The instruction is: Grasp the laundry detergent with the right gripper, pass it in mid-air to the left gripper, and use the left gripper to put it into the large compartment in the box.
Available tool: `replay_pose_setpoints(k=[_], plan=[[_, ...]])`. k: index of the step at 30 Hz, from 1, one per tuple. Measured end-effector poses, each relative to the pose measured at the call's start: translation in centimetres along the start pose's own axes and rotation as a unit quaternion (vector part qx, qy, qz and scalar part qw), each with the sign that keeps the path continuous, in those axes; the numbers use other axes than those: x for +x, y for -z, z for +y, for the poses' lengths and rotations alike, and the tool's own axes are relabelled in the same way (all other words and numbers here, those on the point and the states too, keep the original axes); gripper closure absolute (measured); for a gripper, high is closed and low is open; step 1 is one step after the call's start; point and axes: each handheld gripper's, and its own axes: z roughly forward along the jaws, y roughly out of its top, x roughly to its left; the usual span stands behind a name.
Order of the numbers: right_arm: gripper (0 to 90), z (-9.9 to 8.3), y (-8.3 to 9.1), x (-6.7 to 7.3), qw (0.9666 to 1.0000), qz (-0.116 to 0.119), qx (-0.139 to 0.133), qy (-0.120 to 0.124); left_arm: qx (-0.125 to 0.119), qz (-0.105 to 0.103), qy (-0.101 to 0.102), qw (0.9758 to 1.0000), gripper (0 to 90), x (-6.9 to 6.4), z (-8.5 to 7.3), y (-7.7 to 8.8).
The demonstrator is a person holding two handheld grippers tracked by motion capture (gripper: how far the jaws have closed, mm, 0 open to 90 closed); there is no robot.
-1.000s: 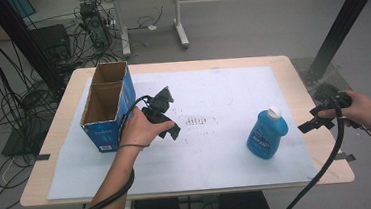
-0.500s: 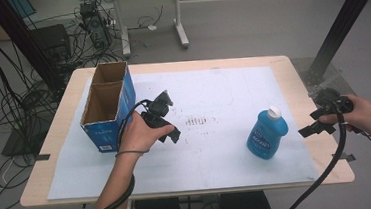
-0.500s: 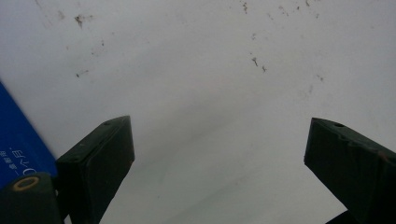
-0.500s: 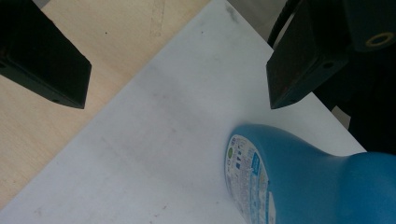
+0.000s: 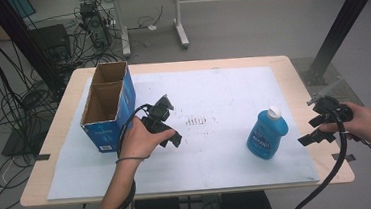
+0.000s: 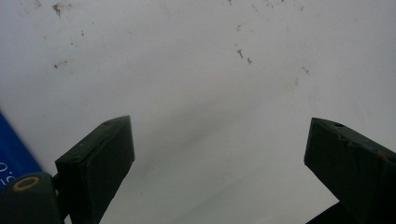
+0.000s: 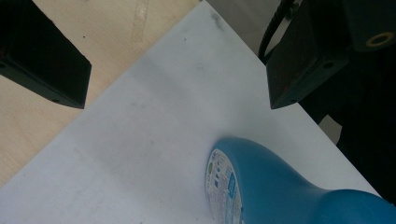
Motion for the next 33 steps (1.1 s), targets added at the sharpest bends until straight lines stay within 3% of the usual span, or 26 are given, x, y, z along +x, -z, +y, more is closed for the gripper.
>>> replay_pose_setpoints(k=[17,33], plan=[[6.0,-1.3,-0.9,1.8,0.9997,0.012,-0.02,0.003,0.002,-0.008,0.0,1.0,8.8,-0.4,-0.6,-0.4],[6.0,-2.1,-1.2,3.3,0.9994,0.007,-0.032,0.011,0.004,-0.012,0.002,0.9999,8.9,-0.4,-1.1,-0.5]])
